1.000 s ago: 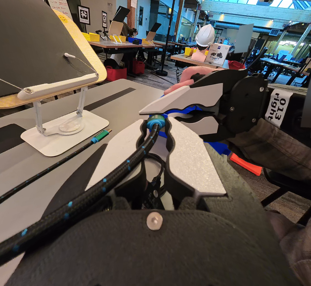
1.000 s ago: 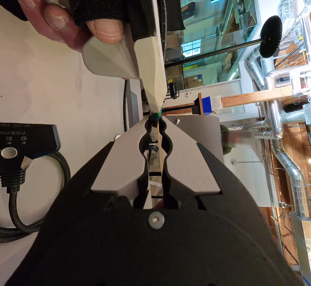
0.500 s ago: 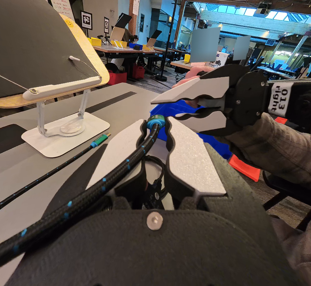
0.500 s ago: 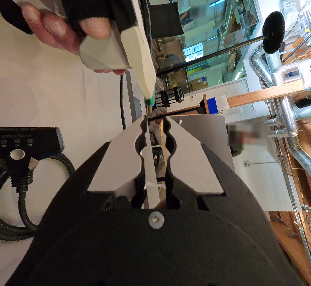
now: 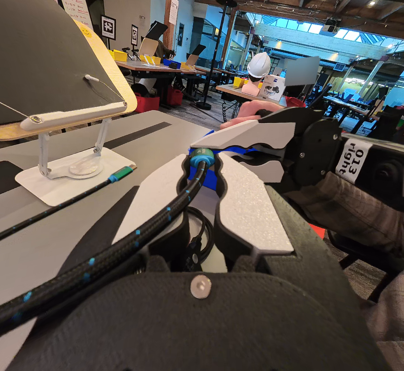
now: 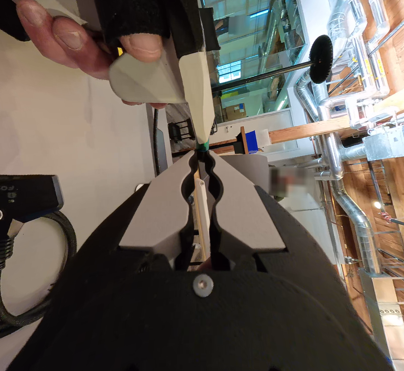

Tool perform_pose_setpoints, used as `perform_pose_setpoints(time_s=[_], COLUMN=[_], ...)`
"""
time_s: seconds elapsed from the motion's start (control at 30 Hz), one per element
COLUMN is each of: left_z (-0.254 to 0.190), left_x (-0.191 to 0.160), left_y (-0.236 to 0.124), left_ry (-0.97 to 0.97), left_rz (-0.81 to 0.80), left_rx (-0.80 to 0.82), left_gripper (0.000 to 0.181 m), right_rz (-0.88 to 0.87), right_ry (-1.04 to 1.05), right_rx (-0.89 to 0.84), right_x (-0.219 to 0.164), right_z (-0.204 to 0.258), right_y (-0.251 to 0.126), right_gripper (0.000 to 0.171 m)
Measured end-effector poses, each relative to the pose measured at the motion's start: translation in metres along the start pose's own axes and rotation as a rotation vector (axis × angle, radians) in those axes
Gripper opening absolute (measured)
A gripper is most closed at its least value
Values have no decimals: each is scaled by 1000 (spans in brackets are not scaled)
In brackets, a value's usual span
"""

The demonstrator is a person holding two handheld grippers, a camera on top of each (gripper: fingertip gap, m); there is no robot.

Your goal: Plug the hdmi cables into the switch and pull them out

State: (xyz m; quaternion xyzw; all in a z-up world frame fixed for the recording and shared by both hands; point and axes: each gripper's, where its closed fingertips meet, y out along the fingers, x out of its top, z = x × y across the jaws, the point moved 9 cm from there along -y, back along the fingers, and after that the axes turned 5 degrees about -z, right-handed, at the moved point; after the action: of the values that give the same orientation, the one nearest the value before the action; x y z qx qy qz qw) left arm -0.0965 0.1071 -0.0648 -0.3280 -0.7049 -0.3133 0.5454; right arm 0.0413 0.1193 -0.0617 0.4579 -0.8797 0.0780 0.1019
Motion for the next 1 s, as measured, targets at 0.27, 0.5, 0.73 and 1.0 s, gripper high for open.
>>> perform_pose_setpoints(time_s=[0.27, 0.5, 0.73, 1.0], left_z=[-2, -4, -6, -5], left_x=[7, 6, 8, 9], left_y=[-1, -1, -1, -2], left_ry=[-28, 16, 74, 64], left_rz=[-19, -29, -36, -39], left_rx=[-7, 4, 20, 9], left_gripper=[20, 20, 20, 20], right_rz=[-6, -13, -24, -28], right_ry=[-38, -31, -13, -39], right_rx=[-74, -74, -71, -92], right_x=[4, 4, 5, 6], right_z=[-1, -2, -4, -3], right_y=[0, 0, 0, 0], right_gripper=[2, 2, 2, 2])
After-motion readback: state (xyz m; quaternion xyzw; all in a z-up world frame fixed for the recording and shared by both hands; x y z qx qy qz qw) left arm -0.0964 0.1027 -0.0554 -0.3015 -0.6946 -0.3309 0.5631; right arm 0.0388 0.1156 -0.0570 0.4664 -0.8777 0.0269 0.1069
